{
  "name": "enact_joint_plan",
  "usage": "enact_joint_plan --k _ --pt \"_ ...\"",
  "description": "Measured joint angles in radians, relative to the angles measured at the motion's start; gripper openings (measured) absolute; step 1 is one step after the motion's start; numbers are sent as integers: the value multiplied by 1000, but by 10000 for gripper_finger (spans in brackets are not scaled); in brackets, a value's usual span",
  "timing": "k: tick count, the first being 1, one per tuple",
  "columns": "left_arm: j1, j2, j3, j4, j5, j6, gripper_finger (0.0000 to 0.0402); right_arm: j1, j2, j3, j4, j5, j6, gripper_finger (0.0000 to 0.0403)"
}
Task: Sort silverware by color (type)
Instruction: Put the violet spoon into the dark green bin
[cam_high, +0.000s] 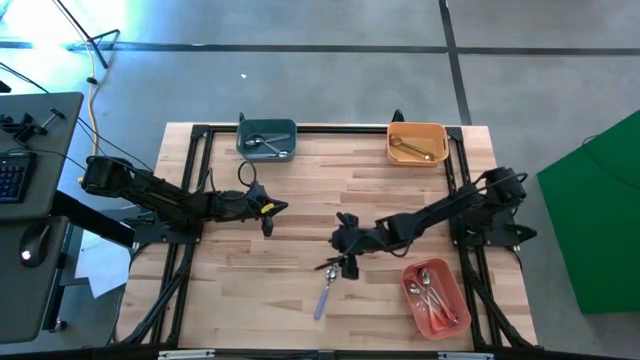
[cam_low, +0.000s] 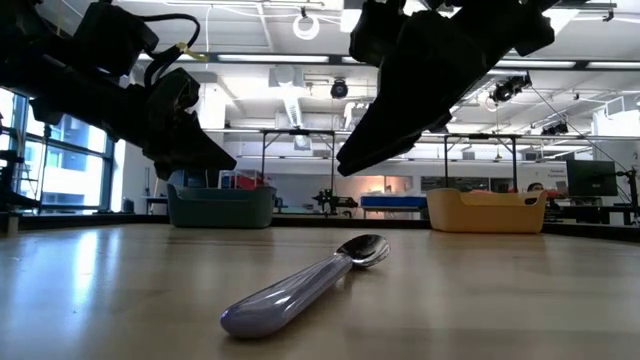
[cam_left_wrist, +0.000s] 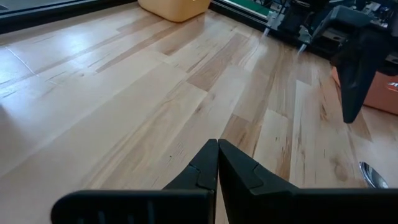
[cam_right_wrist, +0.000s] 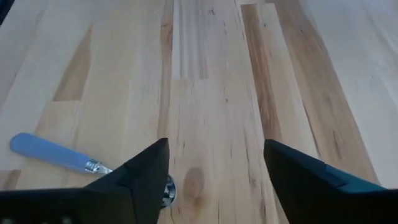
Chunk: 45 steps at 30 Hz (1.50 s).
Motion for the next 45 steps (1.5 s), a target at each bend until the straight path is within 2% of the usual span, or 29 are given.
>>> enact_joint_plan --k 14,23,30,38,45 --pt "0 0 0 0 0 2 3 -5 0 0 55 29 -17 252" --pt "-2 0 0 -5 1 55 3 -4 0 2 178 24 -158 251" --pt "-2 0 0 -4 -1 82 3 -10 43 79 141 -1 -196 251" --pt "-16 -11 0 -8 -1 90 3 -7 120 219 -56 -42 -218 251" --pt "-42 -11 0 -11 -1 99 3 -10 140 245 -87 -110 -223 251"
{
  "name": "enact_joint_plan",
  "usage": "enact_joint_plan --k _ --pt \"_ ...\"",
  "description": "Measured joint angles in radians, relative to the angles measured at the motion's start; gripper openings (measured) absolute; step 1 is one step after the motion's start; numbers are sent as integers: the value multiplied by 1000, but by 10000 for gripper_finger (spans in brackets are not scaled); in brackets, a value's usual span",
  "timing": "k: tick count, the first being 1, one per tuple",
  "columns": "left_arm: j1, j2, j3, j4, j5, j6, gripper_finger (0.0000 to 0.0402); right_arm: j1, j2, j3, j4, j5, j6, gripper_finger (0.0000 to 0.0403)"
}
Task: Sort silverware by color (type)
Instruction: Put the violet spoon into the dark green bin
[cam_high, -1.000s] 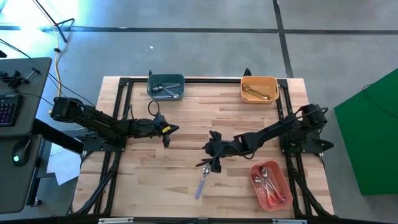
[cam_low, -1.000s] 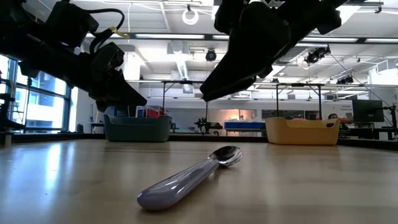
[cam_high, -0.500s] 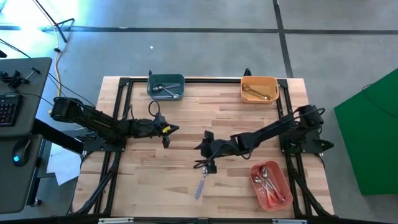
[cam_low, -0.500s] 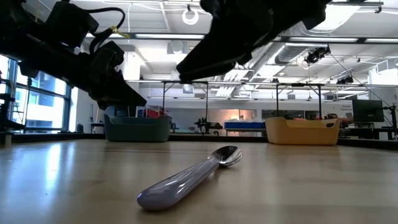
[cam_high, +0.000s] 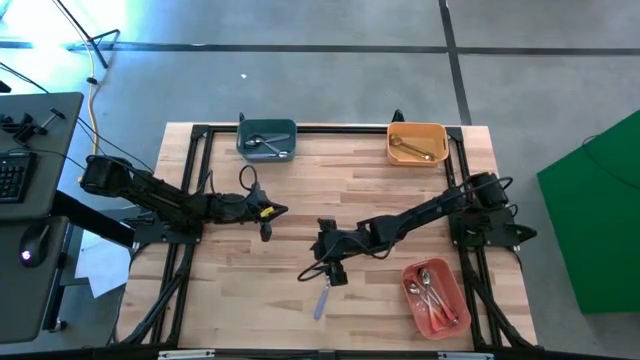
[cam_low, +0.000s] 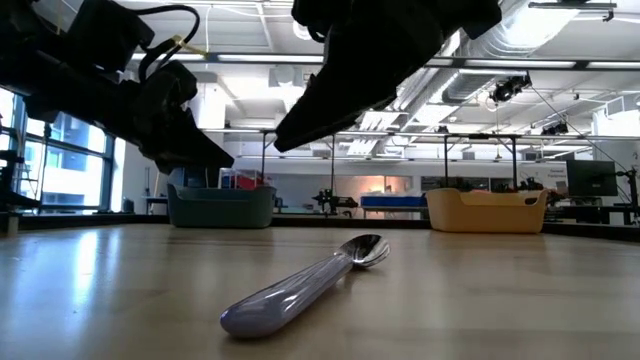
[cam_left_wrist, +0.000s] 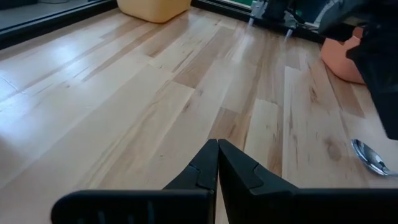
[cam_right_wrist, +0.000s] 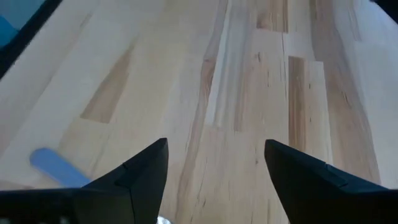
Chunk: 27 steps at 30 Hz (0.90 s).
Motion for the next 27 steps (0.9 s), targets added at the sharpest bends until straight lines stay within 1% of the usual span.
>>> enact_joint_plan --k 10,16,18,22,27 --pt "-4 -1 0 -1 -2 0 3 1 4 0 -4 4 -19 251" --pt "-4 -1 0 -2 -2 -1 3 1 62 0 -11 0 -52 251" --pt "-4 -1 0 -2 -2 0 3 1 76 0 -5 -19 -55 251" --pt "-4 -1 0 -3 -4 0 3 3 79 0 -6 -25 -33 251" --pt "-4 -1 0 -4 -4 0 3 3 78 0 -19 -98 -21 251"
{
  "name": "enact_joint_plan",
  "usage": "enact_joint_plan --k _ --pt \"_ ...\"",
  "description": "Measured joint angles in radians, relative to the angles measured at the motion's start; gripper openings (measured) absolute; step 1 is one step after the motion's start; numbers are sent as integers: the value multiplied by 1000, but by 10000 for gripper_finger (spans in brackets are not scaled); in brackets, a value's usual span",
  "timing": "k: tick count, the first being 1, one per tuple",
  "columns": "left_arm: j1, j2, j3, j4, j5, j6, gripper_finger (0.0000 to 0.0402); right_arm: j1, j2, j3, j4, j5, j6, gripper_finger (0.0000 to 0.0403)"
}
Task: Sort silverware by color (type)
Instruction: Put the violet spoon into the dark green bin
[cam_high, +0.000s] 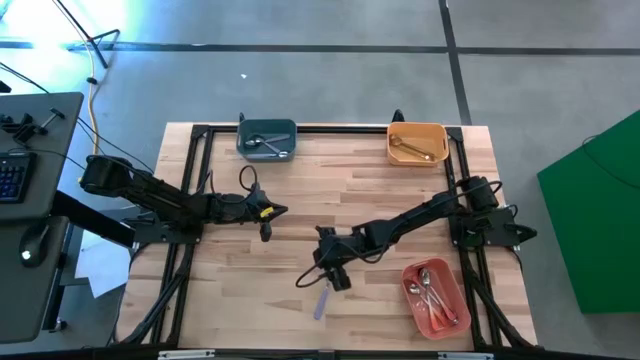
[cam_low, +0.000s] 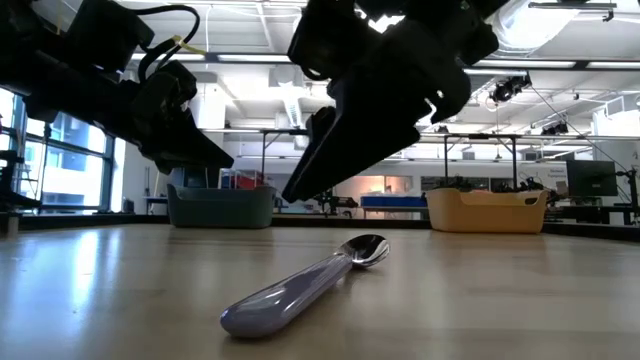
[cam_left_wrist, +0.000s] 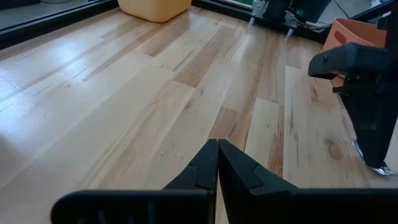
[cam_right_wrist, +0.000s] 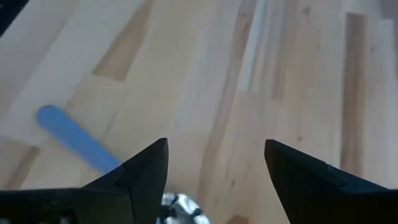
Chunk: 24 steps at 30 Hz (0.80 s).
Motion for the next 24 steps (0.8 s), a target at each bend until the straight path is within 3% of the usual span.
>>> enact_joint_plan --k 10,16,24 --pt "0 0 0 -2 4 3 3 61 0 0 -25 -36 -53 251" --pt "0 0 0 -1 3 9 3 123 18 -1 -25 13 -60 251" --pt "0 -1 0 2 1 8 3 101 83 0 -5 17 -52 250"
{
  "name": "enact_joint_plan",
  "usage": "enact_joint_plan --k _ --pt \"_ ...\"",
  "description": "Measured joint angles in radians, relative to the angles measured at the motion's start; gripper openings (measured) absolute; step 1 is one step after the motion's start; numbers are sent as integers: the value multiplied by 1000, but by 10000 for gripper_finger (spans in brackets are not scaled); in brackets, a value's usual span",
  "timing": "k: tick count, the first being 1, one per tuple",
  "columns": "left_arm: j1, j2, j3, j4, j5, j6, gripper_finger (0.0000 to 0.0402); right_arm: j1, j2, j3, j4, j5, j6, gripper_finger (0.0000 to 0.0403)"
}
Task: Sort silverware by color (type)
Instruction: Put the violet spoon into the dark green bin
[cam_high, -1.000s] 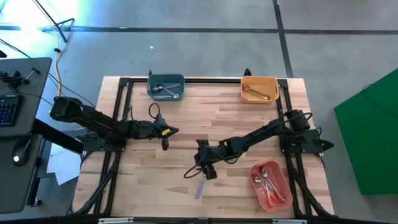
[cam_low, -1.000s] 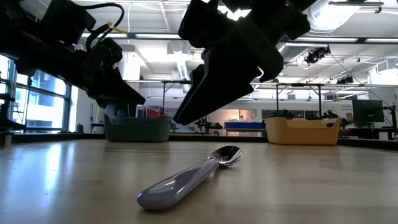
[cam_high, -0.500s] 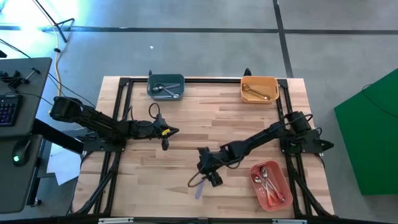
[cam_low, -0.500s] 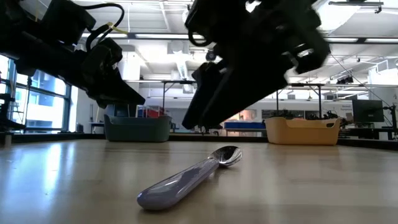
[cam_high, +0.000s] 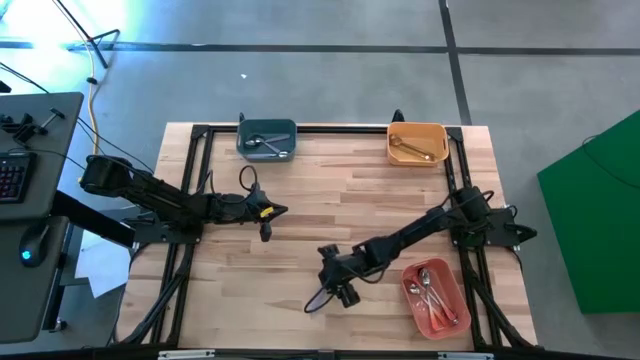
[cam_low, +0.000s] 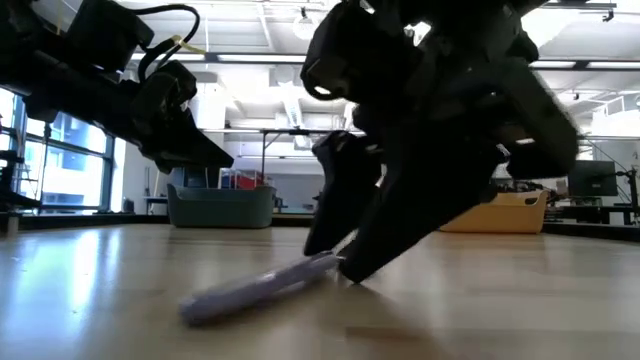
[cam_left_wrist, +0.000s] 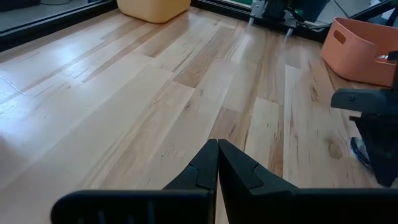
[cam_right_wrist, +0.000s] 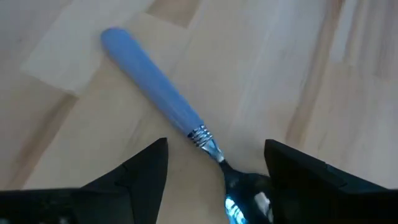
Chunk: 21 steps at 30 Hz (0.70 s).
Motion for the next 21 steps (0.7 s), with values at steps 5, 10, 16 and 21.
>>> enact_joint_plan --k 5,10,16,21 --pt "0 0 0 0 -1 0 3 -11 4 1 -3 -7 1 212" --pt "0 0 0 0 -1 0 3 -20 5 1 -12 -12 2 133" --pt "0 0 0 0 6 -25 3 -24 5 1 -15 -2 -31 39" --pt "0 0 0 0 30 -36 3 -24 -1 1 -18 20 -36 6"
